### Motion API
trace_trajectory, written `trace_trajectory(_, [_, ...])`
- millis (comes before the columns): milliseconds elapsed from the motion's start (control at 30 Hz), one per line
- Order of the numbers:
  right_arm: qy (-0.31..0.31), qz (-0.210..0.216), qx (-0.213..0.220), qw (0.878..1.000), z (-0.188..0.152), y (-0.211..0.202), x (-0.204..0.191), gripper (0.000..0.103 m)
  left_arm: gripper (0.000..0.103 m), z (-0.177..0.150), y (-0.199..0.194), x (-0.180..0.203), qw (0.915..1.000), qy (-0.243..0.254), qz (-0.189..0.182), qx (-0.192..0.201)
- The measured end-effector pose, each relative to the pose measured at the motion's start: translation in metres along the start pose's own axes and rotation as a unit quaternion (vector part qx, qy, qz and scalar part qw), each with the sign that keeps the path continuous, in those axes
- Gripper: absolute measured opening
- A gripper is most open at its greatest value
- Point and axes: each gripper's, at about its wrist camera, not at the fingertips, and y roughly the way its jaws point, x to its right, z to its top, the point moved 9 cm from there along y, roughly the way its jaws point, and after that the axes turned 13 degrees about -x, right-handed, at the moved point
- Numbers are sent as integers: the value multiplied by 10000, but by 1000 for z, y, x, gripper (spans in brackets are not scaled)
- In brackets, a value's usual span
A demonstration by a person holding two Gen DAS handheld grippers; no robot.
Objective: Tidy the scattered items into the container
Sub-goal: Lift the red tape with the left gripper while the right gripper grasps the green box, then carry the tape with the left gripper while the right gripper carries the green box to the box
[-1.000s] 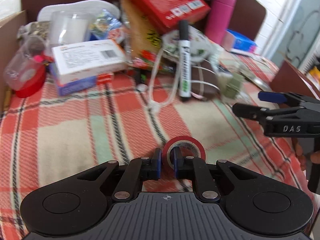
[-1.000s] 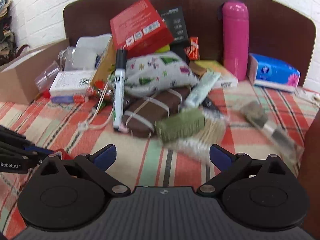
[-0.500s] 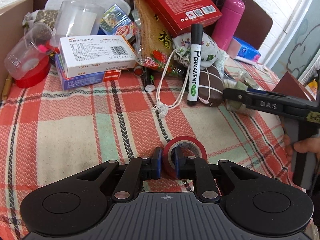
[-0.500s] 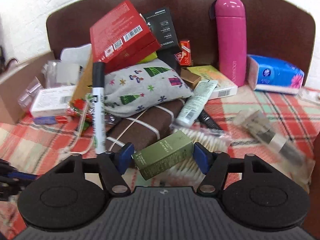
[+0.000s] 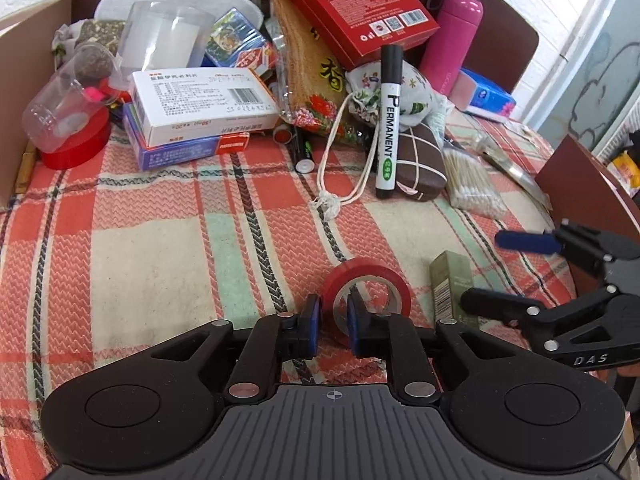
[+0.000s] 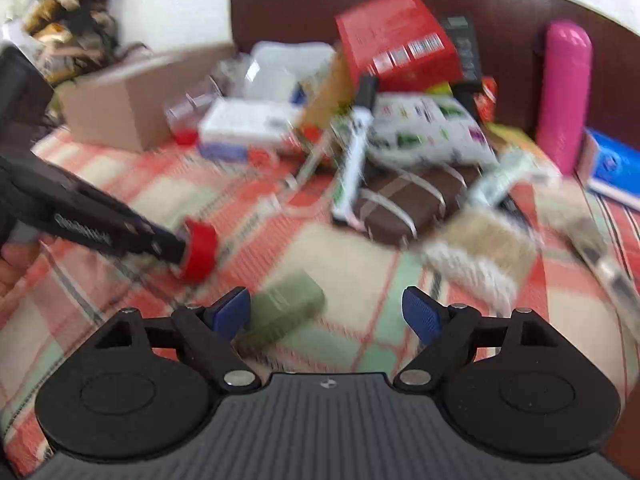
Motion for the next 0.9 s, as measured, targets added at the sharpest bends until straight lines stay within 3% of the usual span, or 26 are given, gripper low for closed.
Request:
trace_trajectory(133, [598,190,-73,9980,-4,0,0,75,34,3,3,7,9999,160,50,-24])
trace_trajectory(367, [743,445,-236,9960,-3,12,-19,63,33,10,11,12,9995,301,53,-14])
trace_trajectory(433, [721,362,-275,9964,-5,17,-22,59,26,10,11,10,9996,294,48,-5])
trace_trajectory(467, [690,299,-249,9969,-5,17,-23,54,12,9,11,10,9995,308,83,3])
trace_trajectory(500, [672,252,-249,9971,-5,17,-24,49,8,8,11,9,9995,305,121,11])
trace_trajectory(567, [684,233,-255,9971,-4,16,-23,25,6,7,9,7,9997,214,77,19])
trace_trajectory(900, [145,382,-28,9992,23,-7,-60,25,5,-9,-33,-19,9990,-239,13,367])
